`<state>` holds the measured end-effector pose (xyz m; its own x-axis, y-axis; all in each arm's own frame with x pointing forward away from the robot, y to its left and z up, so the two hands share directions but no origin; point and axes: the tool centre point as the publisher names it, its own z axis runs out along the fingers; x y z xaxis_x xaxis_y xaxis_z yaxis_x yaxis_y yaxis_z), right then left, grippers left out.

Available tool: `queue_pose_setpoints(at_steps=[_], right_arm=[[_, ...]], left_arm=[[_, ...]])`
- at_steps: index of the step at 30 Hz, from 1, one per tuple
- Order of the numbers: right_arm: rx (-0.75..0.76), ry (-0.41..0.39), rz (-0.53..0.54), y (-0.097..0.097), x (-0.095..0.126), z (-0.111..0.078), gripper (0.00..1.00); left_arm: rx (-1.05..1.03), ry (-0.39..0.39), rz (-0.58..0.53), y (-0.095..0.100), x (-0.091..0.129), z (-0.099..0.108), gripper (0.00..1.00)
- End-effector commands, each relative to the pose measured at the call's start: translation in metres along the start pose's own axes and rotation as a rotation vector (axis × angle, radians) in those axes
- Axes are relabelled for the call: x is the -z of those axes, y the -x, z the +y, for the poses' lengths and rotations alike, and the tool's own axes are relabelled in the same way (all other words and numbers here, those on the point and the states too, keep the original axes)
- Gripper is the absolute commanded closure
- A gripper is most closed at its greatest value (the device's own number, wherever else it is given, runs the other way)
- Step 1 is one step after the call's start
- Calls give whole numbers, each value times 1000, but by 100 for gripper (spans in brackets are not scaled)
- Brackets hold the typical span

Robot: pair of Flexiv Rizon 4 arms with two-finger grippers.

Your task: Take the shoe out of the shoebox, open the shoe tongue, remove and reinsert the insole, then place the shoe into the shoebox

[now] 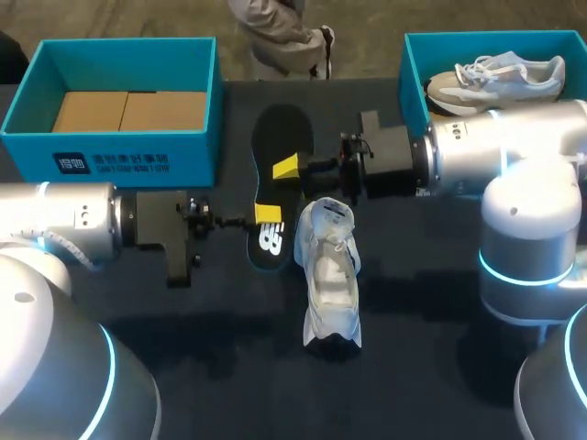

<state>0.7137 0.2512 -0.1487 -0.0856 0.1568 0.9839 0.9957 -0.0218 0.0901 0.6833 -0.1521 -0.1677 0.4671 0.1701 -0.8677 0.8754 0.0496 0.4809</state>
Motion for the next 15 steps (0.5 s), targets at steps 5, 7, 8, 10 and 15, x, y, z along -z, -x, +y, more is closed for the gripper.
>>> queue_pose_setpoints(at_steps=[5, 7, 8, 10, 15], right_arm=[[-19, 42, 20, 5, 0, -4, 77], [-21, 44, 22, 6, 1, -4, 79], [-21, 44, 22, 5, 1, -3, 80], [-19, 45, 20, 5, 1, -2, 88], [-17, 42, 20, 4, 1, -1, 100]], left_arm=[[-1, 4, 2, 0, -1, -1, 100], [-1, 4, 2, 0, -1, -1, 100], [-1, 4, 2, 0, -1, -1, 100], [-1, 4, 2, 0, -1, -1, 100], [-1, 4, 2, 0, -1, -1, 100]])
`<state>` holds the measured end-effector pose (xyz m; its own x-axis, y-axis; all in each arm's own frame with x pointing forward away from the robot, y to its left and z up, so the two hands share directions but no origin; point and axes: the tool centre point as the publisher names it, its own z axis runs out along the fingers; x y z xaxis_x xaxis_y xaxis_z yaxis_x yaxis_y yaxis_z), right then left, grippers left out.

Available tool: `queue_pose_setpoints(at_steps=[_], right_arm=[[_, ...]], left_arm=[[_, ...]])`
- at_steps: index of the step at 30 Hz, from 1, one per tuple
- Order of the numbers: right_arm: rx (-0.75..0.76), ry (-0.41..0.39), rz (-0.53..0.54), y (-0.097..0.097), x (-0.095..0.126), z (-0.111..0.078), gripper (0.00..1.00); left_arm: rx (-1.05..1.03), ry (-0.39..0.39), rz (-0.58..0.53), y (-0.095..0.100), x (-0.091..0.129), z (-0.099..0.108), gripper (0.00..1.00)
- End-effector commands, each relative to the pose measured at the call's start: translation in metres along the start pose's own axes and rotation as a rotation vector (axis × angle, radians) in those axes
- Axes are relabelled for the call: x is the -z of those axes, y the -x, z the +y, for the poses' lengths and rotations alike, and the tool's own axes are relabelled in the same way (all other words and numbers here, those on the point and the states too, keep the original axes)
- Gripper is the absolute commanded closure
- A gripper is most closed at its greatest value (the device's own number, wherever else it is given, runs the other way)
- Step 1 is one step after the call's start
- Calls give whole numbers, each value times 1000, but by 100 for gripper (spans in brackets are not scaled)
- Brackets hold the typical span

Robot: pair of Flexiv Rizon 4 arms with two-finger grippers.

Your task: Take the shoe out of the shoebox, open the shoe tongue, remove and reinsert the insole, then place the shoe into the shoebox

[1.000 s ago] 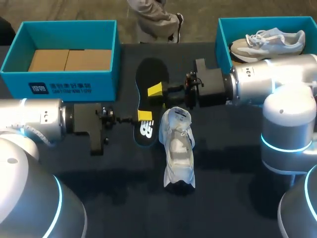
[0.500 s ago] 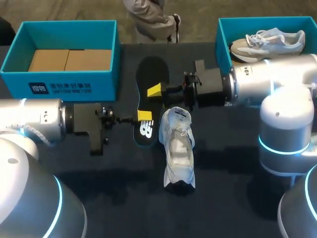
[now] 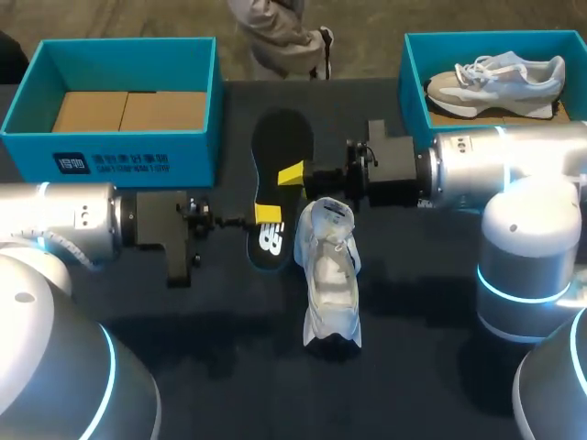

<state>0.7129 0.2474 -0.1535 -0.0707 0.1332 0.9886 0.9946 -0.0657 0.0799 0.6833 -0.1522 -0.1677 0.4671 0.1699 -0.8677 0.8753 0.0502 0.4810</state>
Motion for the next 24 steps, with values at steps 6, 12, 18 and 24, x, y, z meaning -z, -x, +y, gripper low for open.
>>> queue_pose_setpoints(at_steps=[6, 12, 18, 24], right_arm=[[1, -9, 0, -1, -3, 1, 100], [4, -20, -1, 2, 0, 1, 100], [8, -49, -17, 10, 4, -1, 100], [-3, -58, -25, 27, 7, -4, 100]], left_arm=[[0, 5, 0, 1, 0, -1, 94], [34, 18, 5, 6, 15, 3, 0], [61, -11, 78, 7, 39, 3, 0], [137, -67, 205, 4, 71, 7, 0]])
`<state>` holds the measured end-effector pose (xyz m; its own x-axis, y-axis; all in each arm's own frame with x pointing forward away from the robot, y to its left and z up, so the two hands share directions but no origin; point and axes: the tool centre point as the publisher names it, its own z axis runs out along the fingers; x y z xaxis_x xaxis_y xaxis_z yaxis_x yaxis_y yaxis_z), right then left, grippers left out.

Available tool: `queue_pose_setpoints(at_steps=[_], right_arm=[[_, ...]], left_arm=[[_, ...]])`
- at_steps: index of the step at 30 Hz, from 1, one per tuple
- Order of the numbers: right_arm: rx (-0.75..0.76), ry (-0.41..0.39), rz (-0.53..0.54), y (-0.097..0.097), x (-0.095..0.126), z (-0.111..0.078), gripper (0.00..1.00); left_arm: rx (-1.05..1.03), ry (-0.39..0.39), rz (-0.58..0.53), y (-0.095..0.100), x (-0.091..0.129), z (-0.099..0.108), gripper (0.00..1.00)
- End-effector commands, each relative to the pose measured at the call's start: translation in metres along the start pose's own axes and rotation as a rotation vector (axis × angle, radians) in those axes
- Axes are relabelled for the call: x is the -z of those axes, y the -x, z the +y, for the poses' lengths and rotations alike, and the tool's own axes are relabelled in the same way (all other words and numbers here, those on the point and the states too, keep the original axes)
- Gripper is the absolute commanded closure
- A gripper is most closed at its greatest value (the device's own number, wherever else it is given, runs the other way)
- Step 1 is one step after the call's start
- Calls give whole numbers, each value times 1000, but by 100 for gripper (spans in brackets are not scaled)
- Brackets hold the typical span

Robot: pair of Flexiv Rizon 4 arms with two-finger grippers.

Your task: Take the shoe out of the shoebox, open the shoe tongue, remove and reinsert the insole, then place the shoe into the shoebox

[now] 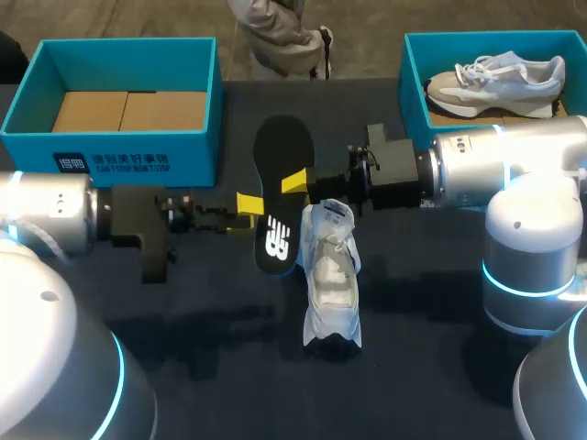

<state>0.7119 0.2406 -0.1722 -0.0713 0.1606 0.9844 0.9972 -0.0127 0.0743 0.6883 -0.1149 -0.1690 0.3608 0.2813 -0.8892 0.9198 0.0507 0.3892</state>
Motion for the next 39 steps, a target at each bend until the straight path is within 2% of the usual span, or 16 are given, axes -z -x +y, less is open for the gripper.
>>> queue_pose_setpoints(at_steps=[1, 8, 9, 10, 24, 30, 39], right_arm=[[-7, -7, 1, 10, 2, -3, 100], [-16, -13, 2, 26, -1, -2, 100], [-20, -11, 1, 28, -1, -2, 100], [-27, -10, 1, 30, -1, -1, 100], [-36, -23, 19, 32, -1, -1, 100], [-36, -23, 19, 32, -1, -1, 100], [-36, -23, 19, 32, -1, -1, 100]], left_arm=[[41, -43, 111, 9, 41, 0, 0], [149, -94, 264, 10, 67, 19, 0], [156, -104, 350, 11, 68, 24, 0], [105, -106, 485, 13, 68, 28, 0], [105, -106, 485, 13, 68, 28, 0], [254, -190, 597, 7, 61, 71, 0], [295, -239, 733, 22, 49, 117, 0]])
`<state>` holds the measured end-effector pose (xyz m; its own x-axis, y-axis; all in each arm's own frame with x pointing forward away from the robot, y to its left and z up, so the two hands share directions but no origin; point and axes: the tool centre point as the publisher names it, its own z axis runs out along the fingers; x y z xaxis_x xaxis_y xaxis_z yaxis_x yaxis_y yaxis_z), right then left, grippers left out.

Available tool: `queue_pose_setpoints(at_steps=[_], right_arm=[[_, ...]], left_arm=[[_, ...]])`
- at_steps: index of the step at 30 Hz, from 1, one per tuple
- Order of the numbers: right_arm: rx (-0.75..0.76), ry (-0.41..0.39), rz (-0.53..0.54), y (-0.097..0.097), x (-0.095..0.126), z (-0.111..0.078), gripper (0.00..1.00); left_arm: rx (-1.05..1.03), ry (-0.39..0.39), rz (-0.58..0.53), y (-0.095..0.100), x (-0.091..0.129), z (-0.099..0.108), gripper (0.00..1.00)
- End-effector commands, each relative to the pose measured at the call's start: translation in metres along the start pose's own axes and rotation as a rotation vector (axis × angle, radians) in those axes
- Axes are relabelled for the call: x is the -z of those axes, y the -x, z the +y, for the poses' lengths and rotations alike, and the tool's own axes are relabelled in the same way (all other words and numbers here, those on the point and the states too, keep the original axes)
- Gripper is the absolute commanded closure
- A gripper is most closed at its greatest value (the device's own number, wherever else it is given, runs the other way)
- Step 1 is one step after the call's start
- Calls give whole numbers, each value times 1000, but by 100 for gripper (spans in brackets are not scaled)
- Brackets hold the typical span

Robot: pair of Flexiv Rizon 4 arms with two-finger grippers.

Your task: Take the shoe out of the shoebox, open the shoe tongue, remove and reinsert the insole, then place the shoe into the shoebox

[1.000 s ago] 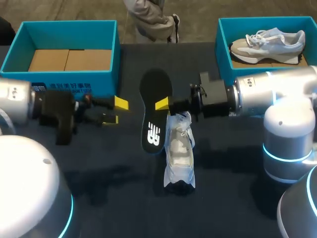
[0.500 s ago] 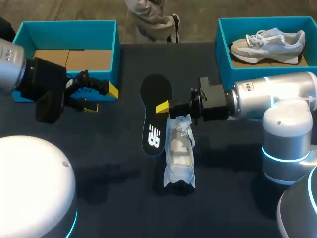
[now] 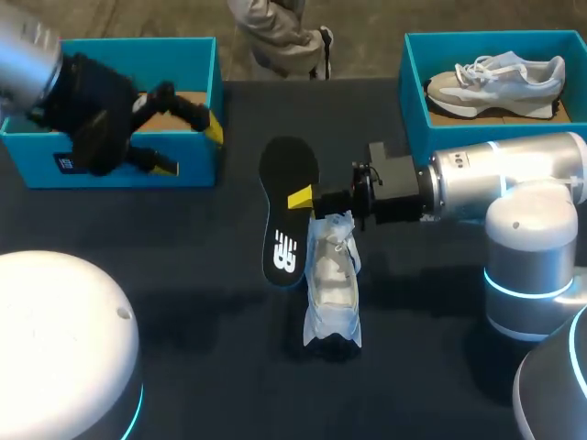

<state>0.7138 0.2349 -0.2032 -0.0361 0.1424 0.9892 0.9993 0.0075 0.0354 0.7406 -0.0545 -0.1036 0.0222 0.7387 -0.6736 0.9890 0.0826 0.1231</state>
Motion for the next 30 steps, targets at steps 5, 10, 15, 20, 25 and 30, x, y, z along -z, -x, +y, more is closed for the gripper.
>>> queue_pose_setpoints(at_steps=[5, 10, 15, 20, 25, 30], right_arm=[[0, 3, 0, 0, -2, -1, 100], [0, 3, 0, 0, -2, -1, 100], [0, 3, 0, 0, -2, -1, 100], [0, 3, 0, 0, -2, -1, 100], [0, 3, 0, 0, -2, -1, 100], [0, 3, 0, 0, -2, -1, 100]], left_arm=[[72, -150, 257, 29, -15, 51, 0], [106, -178, 342, 37, -25, 57, 0], [135, -216, 432, 45, -36, 60, 0], [165, -227, 537, 56, -45, 63, 0], [122, -246, 597, 67, -52, 67, 0], [66, -257, 676, 75, -60, 69, 0]])
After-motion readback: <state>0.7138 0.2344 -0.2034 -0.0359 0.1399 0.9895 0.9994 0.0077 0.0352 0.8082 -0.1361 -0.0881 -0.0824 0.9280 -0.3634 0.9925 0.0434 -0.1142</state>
